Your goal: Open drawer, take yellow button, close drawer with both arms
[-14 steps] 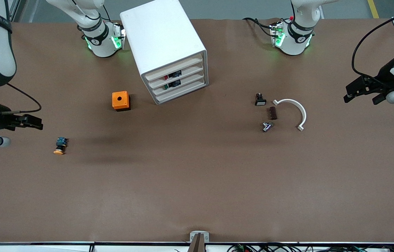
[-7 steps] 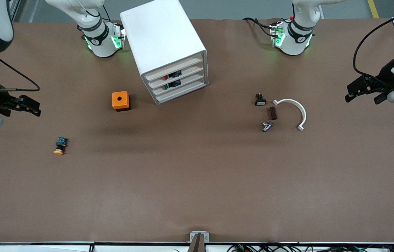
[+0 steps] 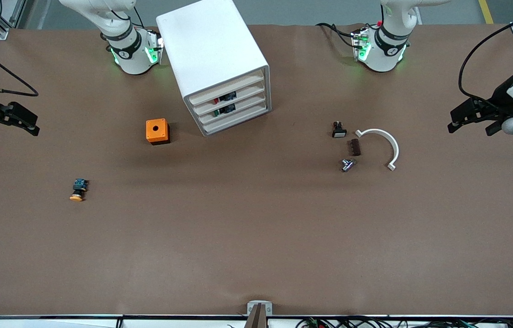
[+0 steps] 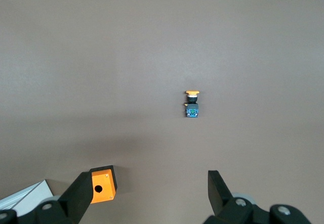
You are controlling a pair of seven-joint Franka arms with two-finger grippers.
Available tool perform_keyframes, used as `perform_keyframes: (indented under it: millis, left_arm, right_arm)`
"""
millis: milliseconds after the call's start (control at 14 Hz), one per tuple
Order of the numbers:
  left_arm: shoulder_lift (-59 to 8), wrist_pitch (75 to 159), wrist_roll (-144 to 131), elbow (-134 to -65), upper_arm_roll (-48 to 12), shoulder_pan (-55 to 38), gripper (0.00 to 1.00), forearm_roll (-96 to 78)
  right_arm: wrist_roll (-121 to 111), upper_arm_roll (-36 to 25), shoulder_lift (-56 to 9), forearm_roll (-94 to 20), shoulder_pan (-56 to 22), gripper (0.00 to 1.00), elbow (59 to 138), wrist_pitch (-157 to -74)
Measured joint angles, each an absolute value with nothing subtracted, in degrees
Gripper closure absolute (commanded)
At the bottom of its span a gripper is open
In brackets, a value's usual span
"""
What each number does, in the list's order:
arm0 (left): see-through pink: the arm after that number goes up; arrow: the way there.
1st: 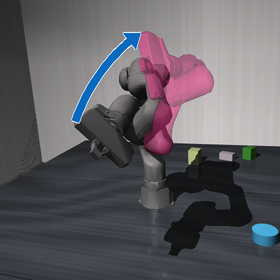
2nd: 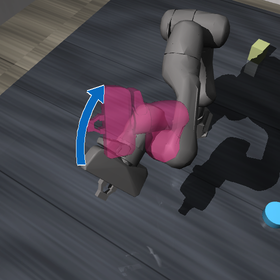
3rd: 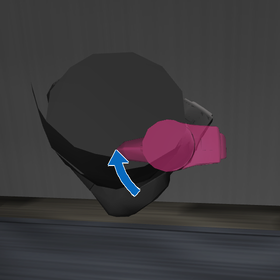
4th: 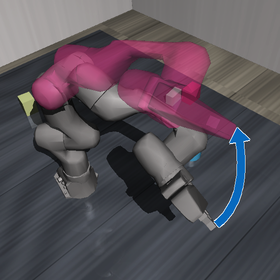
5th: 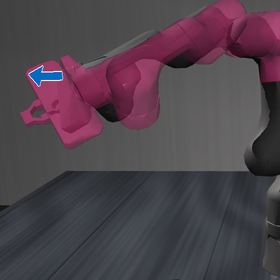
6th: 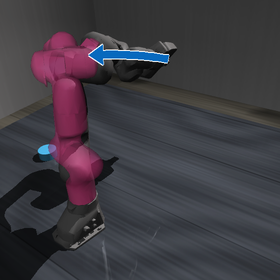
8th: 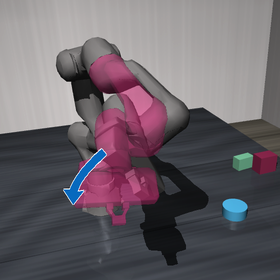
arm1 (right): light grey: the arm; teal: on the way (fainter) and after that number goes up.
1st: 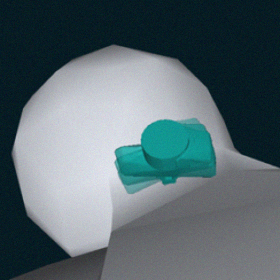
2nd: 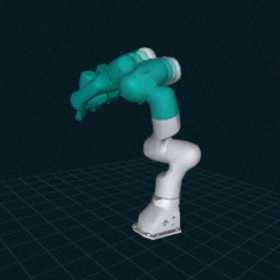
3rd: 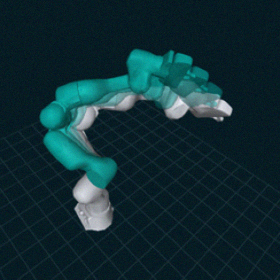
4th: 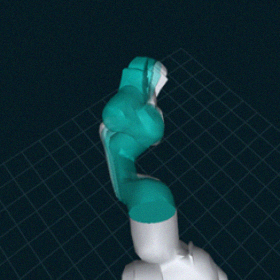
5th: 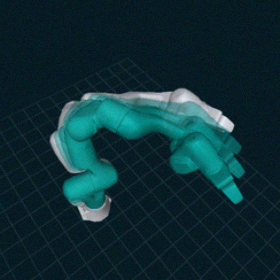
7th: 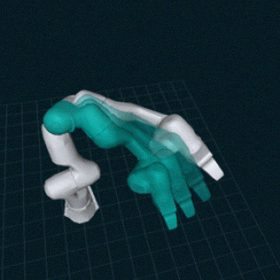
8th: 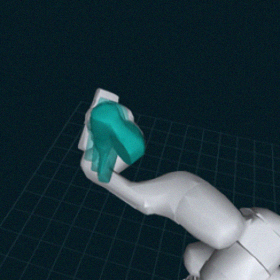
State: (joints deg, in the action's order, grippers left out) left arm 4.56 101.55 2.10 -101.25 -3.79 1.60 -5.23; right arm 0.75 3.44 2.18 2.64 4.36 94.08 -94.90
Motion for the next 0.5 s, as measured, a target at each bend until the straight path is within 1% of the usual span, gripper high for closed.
perform_keyframes:
  millis: [502]
  left_arm:
    - [4.67, 100.97, 2.08, -98.69, -3.31, 1.27, 0.0, -3.19]
  right_arm:
    - [0.78, 3.27, 2.47, 2.43, 4.36, 0.0, 94.58, -94.9]
